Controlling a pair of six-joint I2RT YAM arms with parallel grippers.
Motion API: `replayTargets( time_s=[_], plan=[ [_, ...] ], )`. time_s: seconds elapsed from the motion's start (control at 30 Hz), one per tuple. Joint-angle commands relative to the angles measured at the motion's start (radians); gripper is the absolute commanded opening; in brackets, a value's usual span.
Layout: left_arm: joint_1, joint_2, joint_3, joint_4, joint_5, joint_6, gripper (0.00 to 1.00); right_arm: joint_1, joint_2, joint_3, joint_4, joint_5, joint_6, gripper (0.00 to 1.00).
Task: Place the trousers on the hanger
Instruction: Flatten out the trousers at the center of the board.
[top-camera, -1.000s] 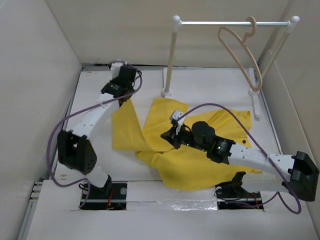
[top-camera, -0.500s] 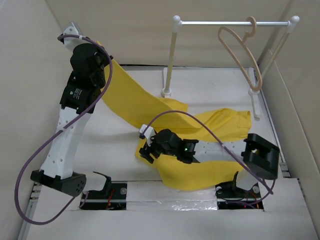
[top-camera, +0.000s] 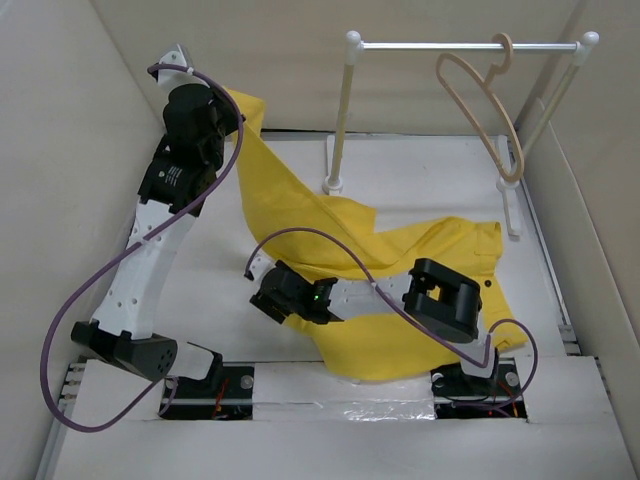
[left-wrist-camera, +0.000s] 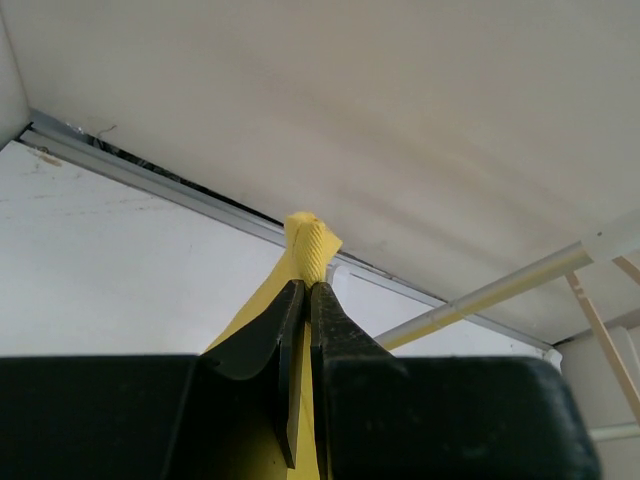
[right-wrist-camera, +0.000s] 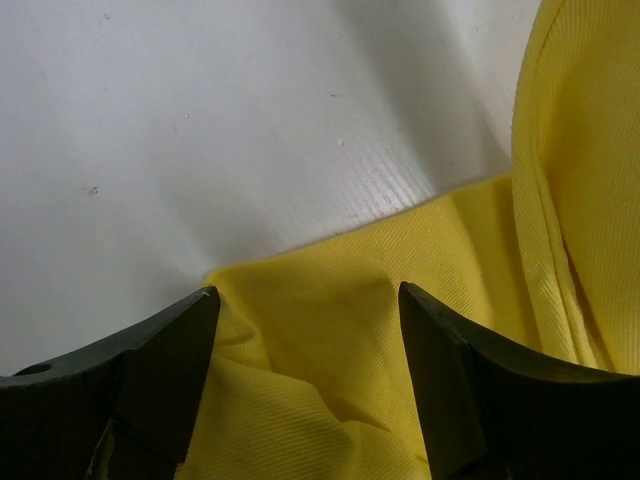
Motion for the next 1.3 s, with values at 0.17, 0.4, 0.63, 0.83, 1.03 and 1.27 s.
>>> replayTargets(
  time_s=[0.17, 0.4, 0.63, 0.83, 1.03, 1.27],
  plan=[
    [0.002, -0.040, -0.039, 0.092, 0.010, 0.036, 0.00, 0.016, 0.073, 0.029, -0.128, 0.077, 0.062, 0.35],
    [0.002, -0.048, -0.100, 0.122, 0.010, 0.033, 0.00, 0.076, -0.155, -0.148, 0.041, 0.040, 0.000, 0.00],
    [0.011, -0.037, -0.130, 0.137, -0.035, 0.054, 0.00, 0.153, -0.697, -0.323, 0.173, -0.034, -0.097, 0.00],
    [0.020, -0.028, -0.047, 0.114, -0.042, 0.065, 0.00, 0.027, -1.035, -0.537, 0.200, -0.141, 0.022, 0.00],
    [0.031, -0.010, 0.060, 0.082, -0.048, 0.092, 0.00, -0.108, -1.060, -0.683, 0.095, -0.214, 0.122, 0.00],
    [0.068, 0.048, 0.220, 0.066, -0.071, 0.157, 0.00, -0.030, -0.888, -0.575, -0.183, -0.212, 0.145, 0.00]
  ],
)
